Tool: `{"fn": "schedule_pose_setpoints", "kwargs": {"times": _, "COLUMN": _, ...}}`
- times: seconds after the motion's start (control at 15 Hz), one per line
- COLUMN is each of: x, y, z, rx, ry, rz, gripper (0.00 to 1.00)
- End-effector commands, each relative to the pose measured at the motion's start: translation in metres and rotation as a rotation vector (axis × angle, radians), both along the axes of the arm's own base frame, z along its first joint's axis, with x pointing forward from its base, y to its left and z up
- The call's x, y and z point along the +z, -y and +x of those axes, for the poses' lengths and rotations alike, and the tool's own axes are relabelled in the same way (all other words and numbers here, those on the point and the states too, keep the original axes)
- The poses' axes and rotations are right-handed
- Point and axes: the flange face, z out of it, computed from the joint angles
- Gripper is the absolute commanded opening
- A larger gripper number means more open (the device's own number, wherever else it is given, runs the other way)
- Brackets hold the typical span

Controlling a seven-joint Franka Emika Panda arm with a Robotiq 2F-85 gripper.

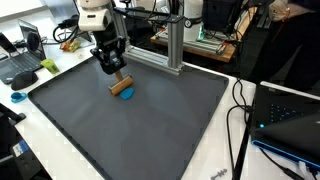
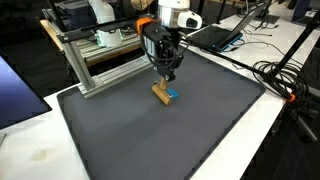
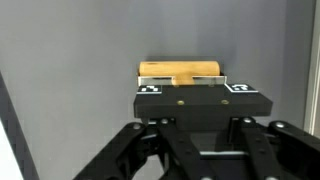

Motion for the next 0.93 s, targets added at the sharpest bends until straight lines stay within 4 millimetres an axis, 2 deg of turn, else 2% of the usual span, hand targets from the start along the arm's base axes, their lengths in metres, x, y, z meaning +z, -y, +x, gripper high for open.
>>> {"fn": "schedule_pose_setpoints", "kwargs": {"times": 0.0, "x": -0.006, "y": -0.021, "z": -0.002, "rx": 0.005, "ry": -0.015, "rz": 0.043, "gripper": 0.22}}
{"fn": "schedule_pose_setpoints", "kwargs": {"times": 0.47, "x": -0.009, "y": -0.033, "z": 0.0, "rx": 0.016, "ry": -0.018, "rz": 0.048, "gripper": 0.22}}
{"fn": "schedule_pose_setpoints", "kwargs": {"times": 0.6, "x": -0.007, "y": -0.028, "z": 0.002, "rx": 0.001, "ry": -0.007, "rz": -0.001, "gripper": 0.22}}
{"fn": "schedule_pose_setpoints", "kwargs": {"times": 0.87, "x": 0.018, "y": -0.019, "z": -0.001, "rx": -0.065, "ry": 0.001, "rz": -0.031, "gripper": 0.22}}
